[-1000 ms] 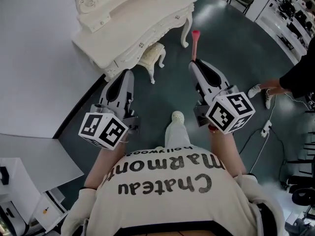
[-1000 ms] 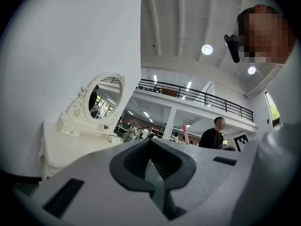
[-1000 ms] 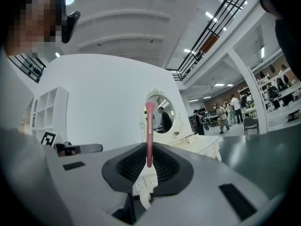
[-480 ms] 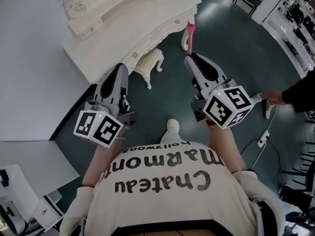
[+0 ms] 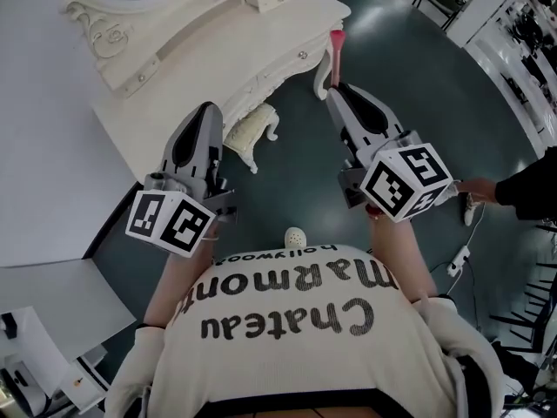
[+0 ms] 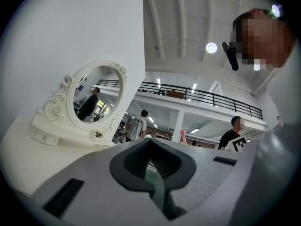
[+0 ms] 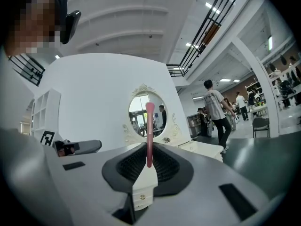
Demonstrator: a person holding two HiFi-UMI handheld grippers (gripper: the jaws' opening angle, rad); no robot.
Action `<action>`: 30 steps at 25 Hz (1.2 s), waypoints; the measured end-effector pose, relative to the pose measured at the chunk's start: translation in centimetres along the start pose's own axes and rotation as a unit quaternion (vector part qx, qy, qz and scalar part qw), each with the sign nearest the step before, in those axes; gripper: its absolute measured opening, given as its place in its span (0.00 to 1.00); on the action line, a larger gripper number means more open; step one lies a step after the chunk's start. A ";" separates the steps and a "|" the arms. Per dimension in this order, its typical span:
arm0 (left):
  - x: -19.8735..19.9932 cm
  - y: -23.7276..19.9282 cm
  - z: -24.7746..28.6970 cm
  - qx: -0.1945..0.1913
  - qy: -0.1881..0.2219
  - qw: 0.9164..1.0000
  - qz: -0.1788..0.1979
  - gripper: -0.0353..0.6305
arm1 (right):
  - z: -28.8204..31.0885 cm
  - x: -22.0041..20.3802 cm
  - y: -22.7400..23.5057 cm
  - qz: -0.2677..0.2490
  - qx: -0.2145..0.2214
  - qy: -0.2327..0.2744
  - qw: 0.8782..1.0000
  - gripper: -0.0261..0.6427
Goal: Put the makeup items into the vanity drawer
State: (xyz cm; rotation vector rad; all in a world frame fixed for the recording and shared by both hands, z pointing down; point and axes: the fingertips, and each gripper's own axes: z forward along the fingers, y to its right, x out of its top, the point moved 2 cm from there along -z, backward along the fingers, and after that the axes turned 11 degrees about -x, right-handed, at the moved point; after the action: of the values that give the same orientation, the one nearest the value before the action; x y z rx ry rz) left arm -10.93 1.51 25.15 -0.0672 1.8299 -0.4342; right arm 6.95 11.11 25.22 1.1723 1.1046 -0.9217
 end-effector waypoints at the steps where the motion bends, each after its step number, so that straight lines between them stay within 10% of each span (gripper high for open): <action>1: -0.2 -0.2 0.9 0.001 0.001 1.000 0.000 0.06 | 0.5 0.2 0.7 0.000 0.001 0.000 1.000 0.12; 30: -3.4 -3.8 13.0 -0.007 0.011 1.000 -0.019 0.06 | 6.4 0.5 11.6 0.009 -0.014 -0.006 1.000 0.12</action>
State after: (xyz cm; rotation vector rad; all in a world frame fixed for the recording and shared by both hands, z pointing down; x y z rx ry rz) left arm 1.62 -4.43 26.45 -0.1063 1.8553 -0.4502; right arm 19.24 6.81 27.57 1.1497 1.0921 -0.8961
